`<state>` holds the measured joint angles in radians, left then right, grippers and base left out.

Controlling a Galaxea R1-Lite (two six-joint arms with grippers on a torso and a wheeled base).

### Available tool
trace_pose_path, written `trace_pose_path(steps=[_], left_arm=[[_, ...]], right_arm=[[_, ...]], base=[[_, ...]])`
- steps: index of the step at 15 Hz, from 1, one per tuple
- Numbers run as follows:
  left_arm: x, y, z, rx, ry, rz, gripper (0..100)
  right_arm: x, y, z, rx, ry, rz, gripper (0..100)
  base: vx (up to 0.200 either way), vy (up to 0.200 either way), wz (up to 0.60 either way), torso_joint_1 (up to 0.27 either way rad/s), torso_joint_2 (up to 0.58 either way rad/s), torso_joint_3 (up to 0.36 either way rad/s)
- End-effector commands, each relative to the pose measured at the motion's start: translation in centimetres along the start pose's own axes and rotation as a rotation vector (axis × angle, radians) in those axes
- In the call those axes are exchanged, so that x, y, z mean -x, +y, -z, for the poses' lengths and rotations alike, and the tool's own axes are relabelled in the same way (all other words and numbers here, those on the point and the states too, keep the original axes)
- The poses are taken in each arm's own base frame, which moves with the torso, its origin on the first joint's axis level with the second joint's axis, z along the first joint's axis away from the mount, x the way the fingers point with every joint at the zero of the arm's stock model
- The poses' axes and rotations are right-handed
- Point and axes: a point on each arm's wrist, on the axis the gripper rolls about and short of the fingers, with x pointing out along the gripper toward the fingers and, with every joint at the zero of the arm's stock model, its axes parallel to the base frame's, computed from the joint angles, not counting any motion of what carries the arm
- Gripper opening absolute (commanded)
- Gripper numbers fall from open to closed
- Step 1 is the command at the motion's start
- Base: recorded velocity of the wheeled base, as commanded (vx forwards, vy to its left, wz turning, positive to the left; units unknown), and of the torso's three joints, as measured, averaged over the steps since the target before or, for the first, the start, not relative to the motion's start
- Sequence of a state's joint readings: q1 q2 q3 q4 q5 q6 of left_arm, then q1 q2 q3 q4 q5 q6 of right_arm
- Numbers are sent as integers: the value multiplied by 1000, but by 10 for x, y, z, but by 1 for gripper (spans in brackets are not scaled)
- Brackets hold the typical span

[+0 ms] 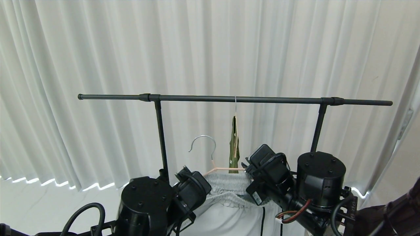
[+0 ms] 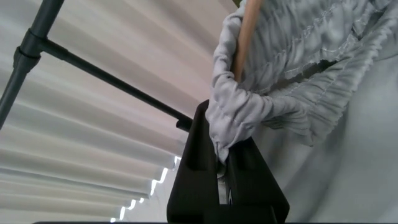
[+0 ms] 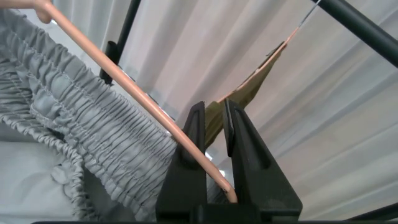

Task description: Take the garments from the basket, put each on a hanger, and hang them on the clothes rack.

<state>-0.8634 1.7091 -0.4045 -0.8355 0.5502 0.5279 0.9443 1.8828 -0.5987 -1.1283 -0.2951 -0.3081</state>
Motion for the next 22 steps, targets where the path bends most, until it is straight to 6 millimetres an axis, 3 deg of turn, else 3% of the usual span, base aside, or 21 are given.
trace_pose_path(steps=[1, 7, 8, 15, 22], left_arm=[[0, 0, 0, 4, -5, -3, 0], [0, 3, 4, 10, 10, -19, 0], [0, 3, 5, 8, 11, -16, 100], [-1, 9, 0, 94, -61, -62, 100], [17, 33, 44, 234, -21, -175, 100]], right_arm=[[1, 0, -1, -1, -5, 0, 0], [2, -2, -4, -9, -32, 18, 0], [2, -2, -4, -10, -34, 18, 0], [2, -8, -5, -17, -48, 44, 0], [16, -38, -2, -30, -31, 137, 0]], base=[[0, 0, 0, 0, 0, 0], [0, 0, 0, 0, 0, 0], [0, 0, 0, 0, 0, 0], [0, 0, 0, 0, 0, 0], [0, 0, 0, 0, 0, 0]])
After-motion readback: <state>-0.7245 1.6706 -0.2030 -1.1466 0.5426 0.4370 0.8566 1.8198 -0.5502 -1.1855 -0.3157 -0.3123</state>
